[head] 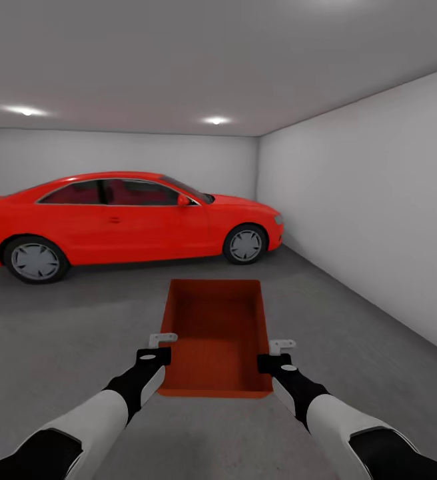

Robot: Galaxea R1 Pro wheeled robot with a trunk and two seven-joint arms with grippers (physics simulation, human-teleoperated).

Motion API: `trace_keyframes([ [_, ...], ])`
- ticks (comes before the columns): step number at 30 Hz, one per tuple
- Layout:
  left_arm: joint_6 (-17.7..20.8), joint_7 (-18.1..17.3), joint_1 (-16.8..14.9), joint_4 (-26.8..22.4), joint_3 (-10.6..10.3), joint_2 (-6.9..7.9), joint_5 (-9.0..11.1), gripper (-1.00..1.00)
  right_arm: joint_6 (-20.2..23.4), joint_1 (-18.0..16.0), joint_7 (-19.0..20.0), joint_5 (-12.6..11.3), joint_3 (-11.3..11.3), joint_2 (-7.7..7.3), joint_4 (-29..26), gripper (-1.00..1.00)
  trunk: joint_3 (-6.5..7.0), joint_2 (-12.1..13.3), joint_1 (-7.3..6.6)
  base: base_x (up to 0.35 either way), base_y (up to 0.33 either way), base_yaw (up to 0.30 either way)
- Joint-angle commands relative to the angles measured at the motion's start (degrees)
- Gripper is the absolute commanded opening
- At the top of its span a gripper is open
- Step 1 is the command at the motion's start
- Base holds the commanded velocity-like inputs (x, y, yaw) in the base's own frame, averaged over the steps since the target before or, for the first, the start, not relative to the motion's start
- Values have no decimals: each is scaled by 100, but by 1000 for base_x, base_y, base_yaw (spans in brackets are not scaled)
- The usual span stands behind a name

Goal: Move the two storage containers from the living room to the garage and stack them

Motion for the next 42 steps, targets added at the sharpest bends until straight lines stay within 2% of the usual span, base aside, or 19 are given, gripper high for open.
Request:
trace_keyframes([
  [1,-66,67,-9,-32,131,1,-115,-100,-3,0,-20,-139,58,5,13,-100,-9,-7,5,321,0,-286],
  [42,-66,67,-12,-35,134,1,-113,-100,-5,0,-20,-148,58,-1,13,-100,-9,-7,5,321,0,-286],
])
